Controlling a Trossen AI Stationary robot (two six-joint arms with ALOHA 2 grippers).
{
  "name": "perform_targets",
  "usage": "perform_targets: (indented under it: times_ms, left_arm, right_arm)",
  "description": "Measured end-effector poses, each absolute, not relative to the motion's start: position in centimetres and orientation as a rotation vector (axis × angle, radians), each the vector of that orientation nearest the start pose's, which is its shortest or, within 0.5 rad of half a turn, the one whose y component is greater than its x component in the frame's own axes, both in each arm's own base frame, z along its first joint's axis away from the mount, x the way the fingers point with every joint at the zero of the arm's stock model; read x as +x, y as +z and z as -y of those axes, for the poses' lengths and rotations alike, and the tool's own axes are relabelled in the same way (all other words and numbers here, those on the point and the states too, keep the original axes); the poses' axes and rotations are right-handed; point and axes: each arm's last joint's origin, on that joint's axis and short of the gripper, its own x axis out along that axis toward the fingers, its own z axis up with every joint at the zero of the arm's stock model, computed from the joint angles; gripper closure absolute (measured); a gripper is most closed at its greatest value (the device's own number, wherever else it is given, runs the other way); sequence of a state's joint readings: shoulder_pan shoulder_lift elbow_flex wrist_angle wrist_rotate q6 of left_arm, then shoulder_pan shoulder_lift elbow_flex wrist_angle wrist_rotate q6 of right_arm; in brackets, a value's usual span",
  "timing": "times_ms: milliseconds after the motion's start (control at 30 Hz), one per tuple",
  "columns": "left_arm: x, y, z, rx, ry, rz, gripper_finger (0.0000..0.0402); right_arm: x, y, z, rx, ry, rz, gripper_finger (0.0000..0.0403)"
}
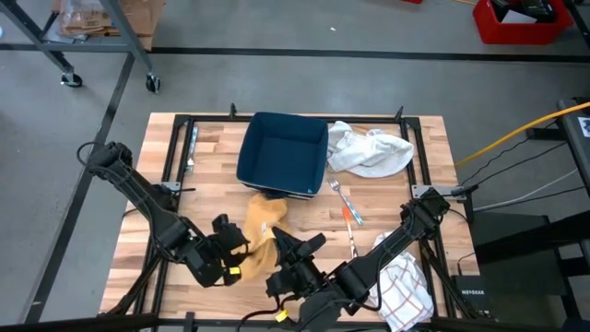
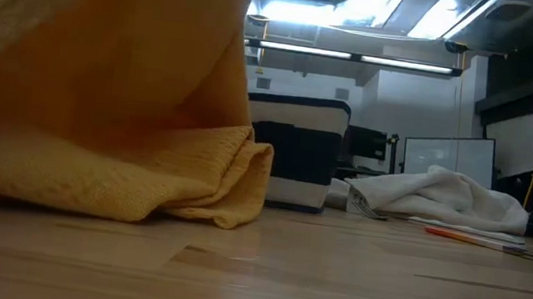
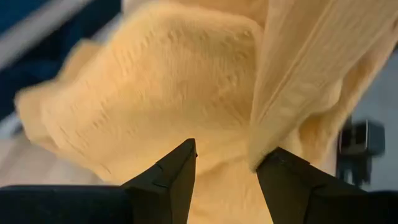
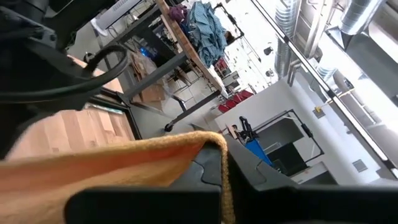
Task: Fold towel
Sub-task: Fold the yellow towel
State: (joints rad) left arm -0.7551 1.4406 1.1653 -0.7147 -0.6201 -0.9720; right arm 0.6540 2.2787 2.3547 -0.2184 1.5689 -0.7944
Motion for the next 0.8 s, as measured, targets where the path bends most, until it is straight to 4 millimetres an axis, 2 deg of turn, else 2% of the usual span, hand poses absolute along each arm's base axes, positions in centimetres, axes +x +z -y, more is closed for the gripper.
perform_targets:
  times_ms: [200, 433, 800]
  left_arm:
    - [21.4, 26.9, 18.9, -0.266, 0.192, -0.798, 0.0247]
    - [19.8, 25.0, 18.9, -0.108, 0.181, -0.889, 0.0247]
    - [18.6, 20.9, 17.6, -0.024, 0.278, -0.87, 0.0247]
  right_arm:
    - [41.4, 37.2, -28.0, -0.874, -0.845, -0.431, 0.0396]
    - [41.2, 37.4, -27.9, -0.879, -0.845, -0.434, 0.0397]
    - [41.1, 37.6, -27.9, -0.875, -0.846, -0.432, 0.0396]
